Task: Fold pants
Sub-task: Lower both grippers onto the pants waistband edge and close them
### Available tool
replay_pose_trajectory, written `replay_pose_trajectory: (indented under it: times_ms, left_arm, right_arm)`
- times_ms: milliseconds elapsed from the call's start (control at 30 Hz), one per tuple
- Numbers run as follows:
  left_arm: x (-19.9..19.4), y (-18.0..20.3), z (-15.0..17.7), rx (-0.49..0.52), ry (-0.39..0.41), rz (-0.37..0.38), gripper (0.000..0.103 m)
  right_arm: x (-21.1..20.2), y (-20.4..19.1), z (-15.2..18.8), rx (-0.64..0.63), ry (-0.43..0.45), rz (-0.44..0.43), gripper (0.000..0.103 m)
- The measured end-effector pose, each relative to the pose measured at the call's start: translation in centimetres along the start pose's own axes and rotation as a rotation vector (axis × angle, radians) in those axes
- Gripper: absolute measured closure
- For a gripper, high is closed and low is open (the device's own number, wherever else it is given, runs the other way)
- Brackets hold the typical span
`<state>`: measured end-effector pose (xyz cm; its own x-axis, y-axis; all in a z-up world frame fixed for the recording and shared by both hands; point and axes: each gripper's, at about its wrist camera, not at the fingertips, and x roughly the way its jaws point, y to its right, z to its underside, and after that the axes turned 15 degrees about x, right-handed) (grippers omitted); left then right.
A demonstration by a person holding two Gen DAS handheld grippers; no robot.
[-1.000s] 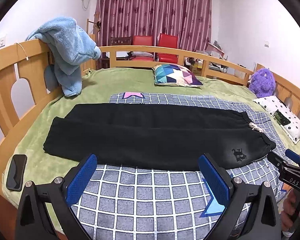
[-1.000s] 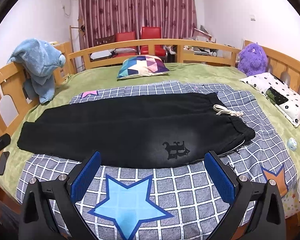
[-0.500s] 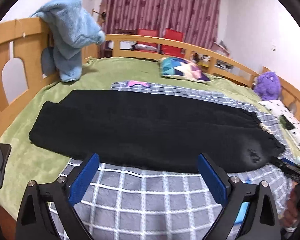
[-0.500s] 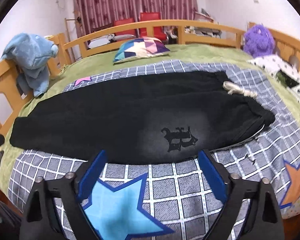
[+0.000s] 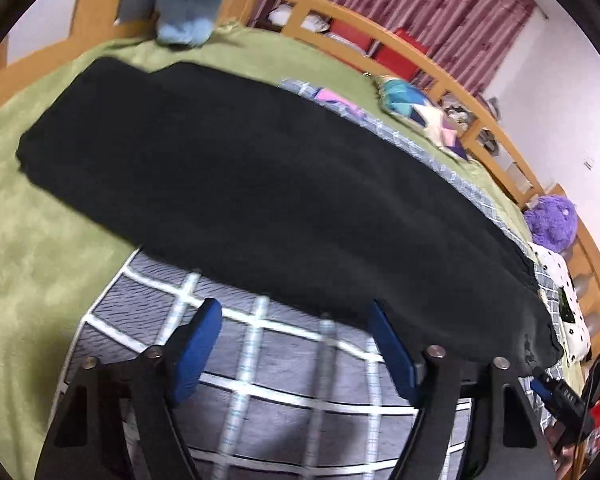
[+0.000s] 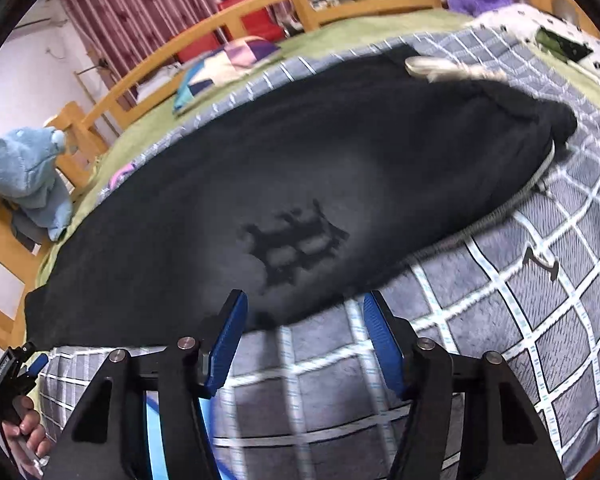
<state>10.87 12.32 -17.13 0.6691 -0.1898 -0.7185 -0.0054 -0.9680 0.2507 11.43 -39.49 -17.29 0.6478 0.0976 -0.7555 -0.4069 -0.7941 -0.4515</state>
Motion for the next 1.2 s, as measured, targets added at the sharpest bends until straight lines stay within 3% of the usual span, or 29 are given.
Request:
replay_pose_trajectory:
  times_ms: [200,367,600,700,1067,1133,1167,1200]
  left_arm:
    - [0.4,-1.9,0.3,-0.117,0.02,0.093,0.038]
    - [1.1,-1.7,0.4,-0.122,0.032,0.089,0.039]
    - [1.5,-2.8,0.2,-0.163,0.06,0.058,0.057]
    - [1.6,-3.6,0.3,-0.216,0.086,0.069,0.057]
    - [2.6,-5.3,-0.4,-0.293,0.084,0.156,0.057]
    - [2.9,-5.1,-0.6,-0.29,0.09,0.141,0.06]
    - [2.9,-5.0,-0.7,-0.288,0.093,0.135,0.062]
    - [2.9,-5.0,-0.7,-0.287,0.101,0.125,0.069]
  right_arm:
    - [-0.1,1.7,-0.6,0.066,0.008,-0.072,0.046]
    - [0.8,2.9,-1.4,0.172,-0.03,-0.137,0.046]
    - [1.6,3.4,-1.7,0.241,-0.045,-0.177,0.049]
    - [1.6,3.7,-1.5,0.259,-0.006,-0.151,0.062]
    - [2.9,3.3,-3.0,0.288,0.03,-0.128,0.062]
    - [3.3,3.2,-3.4,0.293,0.035,-0.12,0.069]
    - [3.3,3.3,-3.4,0.296,0.042,-0.11,0.078]
    - [3.4,3.3,-3.4,0.303,0.05,-0.103,0.081]
